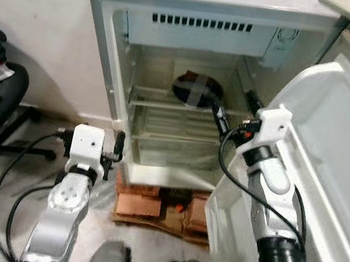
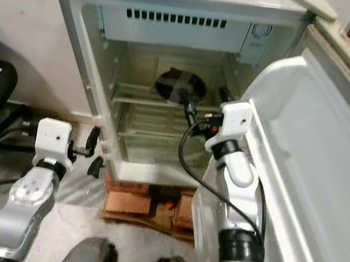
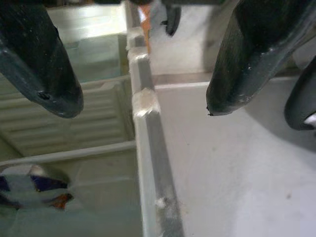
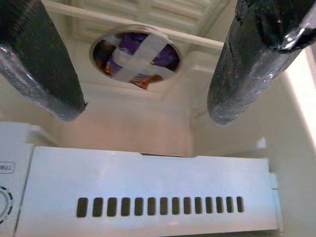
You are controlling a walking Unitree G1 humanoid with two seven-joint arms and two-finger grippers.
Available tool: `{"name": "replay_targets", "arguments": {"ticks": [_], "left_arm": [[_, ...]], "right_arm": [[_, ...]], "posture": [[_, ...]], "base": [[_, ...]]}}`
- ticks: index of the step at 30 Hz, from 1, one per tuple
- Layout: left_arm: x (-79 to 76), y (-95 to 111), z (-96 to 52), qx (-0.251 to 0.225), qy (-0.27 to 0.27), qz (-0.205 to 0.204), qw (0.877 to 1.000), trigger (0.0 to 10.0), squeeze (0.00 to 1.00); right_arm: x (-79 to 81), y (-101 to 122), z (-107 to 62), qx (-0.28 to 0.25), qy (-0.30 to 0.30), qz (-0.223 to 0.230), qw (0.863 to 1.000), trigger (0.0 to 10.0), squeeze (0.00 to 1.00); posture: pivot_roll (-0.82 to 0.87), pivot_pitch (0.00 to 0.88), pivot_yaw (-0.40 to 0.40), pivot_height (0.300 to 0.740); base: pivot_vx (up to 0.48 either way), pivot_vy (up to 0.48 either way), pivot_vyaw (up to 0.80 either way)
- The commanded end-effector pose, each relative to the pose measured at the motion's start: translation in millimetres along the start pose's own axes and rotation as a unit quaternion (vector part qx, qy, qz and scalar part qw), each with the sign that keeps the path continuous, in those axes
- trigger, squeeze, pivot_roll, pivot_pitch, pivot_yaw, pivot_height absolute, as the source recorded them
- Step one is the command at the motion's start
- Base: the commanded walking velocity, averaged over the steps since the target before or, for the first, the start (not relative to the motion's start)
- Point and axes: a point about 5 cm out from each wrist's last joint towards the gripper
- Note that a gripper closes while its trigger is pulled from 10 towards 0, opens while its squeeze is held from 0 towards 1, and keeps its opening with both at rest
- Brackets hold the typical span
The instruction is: Restocking fridge
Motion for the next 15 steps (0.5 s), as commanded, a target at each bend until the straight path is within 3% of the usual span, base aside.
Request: {"name": "replay_targets", "arguments": {"ticks": [1, 4, 9, 15], "left_arm": [[0.7, -1.5, 0.6, 0.001, -0.001, 0.002, 1.000, 10.0, 0.00], [0.5, -1.2, 0.7, -0.001, -0.002, 0.001, 1.000, 10.0, 0.00], [3.0, -2.4, -0.4, -0.002, 0.004, -0.005, 1.000, 10.0, 0.00], [5.1, -7.9, -4.3, 0.005, 0.003, -0.004, 1.000, 10.0, 0.00]], "right_arm": [[9.3, 5.6, 4.5, -0.007, 0.018, -0.003, 1.000, 10.0, 0.00], [11.8, 5.0, 5.2, -0.004, 0.025, -0.002, 1.000, 10.0, 0.00], [20.5, 0.8, -0.6, 0.015, 0.049, 0.004, 0.999, 10.0, 0.00], [31.9, -6.1, -22.6, 0.046, 0.077, -0.006, 0.996, 10.0, 0.00]], "posture": [[0.13, 0.097, 0.004, 0.740], [0.13, 0.096, 0.005, 0.740], [0.12, 0.093, 0.008, 0.740], [0.10, 0.087, 0.015, 0.740]], "base": [[0.000, -0.315, 0.00], [0.000, -0.297, 0.00], [0.000, 0.000, 0.00], [0.000, 0.000, 0.00]]}}
Point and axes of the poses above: a point about 5 cm out from each wrist's last joint towards the gripper, its own z axis pointing out of the wrist towards the gripper, its own y axis along the axis of the wrist's last joint, x = y × z, and after that the axes turned 9 degrees about z, right-handed
